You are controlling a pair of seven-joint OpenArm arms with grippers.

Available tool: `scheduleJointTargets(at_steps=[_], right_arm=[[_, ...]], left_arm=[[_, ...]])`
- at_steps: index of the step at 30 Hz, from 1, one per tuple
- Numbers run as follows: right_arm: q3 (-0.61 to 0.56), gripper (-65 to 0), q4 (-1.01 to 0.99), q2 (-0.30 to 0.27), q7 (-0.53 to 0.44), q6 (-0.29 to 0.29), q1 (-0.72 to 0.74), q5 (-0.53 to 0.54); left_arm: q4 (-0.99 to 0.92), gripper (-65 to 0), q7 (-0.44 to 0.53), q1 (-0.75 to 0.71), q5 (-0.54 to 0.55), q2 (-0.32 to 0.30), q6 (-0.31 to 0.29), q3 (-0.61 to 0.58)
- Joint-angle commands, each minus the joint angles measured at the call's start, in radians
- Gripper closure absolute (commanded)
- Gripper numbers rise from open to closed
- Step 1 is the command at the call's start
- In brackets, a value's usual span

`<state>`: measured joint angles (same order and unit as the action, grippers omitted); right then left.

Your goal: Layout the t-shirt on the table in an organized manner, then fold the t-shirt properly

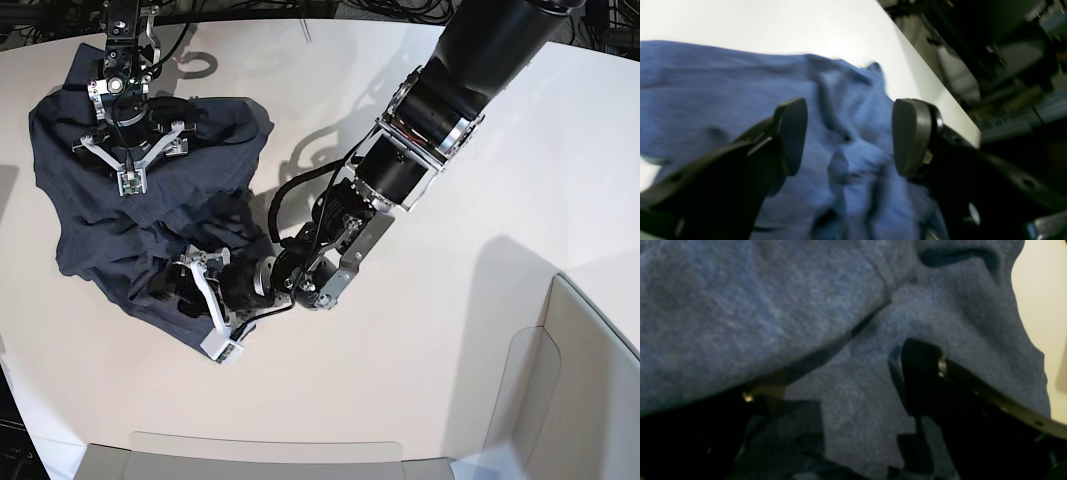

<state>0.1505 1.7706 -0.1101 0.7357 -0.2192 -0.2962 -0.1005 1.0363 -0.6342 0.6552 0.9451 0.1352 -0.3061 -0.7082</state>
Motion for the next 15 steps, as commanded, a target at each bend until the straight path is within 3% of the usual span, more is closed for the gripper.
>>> scheduleJointTargets(at_steps=[1, 7, 15], right_arm=[[-0.005, -52.0, -0.039, 0.002, 0.137, -0.032, -0.024, -0.031], [-0.005, -52.0, -0.041, 0.006, 0.137, -0.032, -0.024, -0.031], [-0.005, -52.0, -0.054, 0.006, 0.137, -0.032, -0.025, -0.031]], left_arm=[[0.072, -36.9, -0.023, 0.001, 0.012, -0.026, -0.009, 0.005], [0.338, -34.4, -0.121, -0.199, 0.002, -0.173, -0.008, 0.005], [0.295, -33.4, -0.068, -0.257, -0.001, -0.185, -0.008, -0.001]])
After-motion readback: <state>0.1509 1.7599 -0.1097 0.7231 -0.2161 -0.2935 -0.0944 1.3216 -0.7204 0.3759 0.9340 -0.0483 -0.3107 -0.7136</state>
